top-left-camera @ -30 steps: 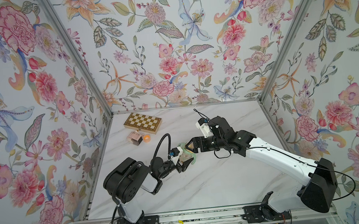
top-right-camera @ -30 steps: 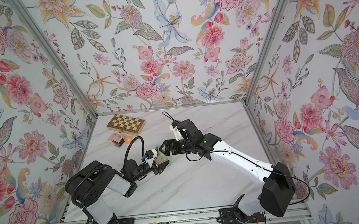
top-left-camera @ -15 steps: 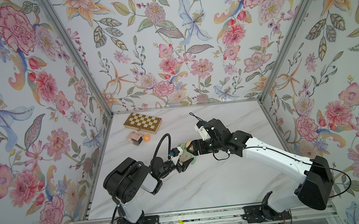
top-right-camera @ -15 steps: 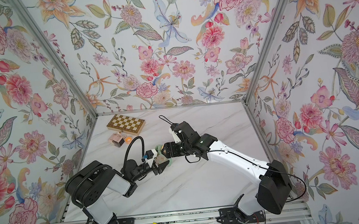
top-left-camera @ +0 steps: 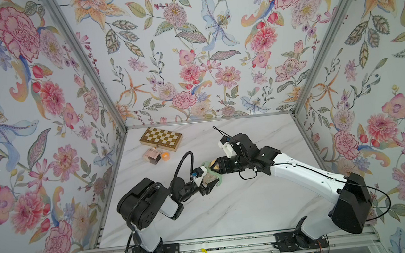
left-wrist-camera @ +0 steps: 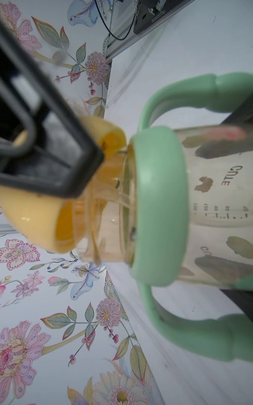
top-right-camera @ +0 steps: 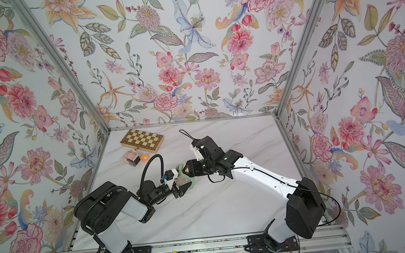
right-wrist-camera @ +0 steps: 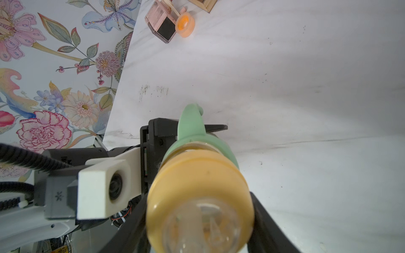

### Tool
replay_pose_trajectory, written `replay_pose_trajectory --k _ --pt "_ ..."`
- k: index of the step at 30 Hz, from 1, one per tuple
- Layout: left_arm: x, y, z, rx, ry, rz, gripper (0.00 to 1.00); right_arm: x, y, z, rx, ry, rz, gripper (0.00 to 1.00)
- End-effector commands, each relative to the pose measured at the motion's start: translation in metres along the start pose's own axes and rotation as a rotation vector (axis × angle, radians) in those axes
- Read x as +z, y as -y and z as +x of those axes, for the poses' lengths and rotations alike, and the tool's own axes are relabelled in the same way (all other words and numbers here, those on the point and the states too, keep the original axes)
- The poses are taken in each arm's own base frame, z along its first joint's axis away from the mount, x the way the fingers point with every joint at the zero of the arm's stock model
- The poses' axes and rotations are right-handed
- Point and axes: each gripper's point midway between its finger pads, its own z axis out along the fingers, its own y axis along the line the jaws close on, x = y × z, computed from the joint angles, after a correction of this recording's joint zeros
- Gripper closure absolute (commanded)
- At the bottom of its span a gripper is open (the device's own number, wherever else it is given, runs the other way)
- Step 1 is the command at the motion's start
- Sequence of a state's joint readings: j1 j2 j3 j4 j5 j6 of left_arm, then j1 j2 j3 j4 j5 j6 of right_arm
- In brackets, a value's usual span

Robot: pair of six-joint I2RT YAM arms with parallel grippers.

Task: Assemble the baby bottles
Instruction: Screw the nipple onto the baby bottle.

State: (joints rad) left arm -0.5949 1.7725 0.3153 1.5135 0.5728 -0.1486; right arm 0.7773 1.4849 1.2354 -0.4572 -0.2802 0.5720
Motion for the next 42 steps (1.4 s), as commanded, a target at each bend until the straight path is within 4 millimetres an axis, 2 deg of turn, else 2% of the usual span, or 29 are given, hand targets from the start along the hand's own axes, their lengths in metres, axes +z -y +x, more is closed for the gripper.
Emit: replay_pose_trajectory --k 1,10,19,42 --pt "-0.006 0.01 -0.059 0.151 0.244 0.028 1.0 -0.016 -0.005 -0.011 -0.029 0.025 -0.007 0.47" --pt "-0.006 0.015 -0.056 0.176 0.236 0.049 1.0 -0.024 -0.006 -0.01 -0.146 -0.088 -0.012 0.48" --pt "-0.006 0.019 -0.055 0.189 0.236 0.062 1.0 -0.016 -0.006 -0.004 -0.184 -0.204 -0.034 0.48" --pt "-0.002 0.022 -0.055 0.164 0.237 0.1 1.0 0.004 -0.007 0.008 -0.24 -0.269 -0.042 0.44"
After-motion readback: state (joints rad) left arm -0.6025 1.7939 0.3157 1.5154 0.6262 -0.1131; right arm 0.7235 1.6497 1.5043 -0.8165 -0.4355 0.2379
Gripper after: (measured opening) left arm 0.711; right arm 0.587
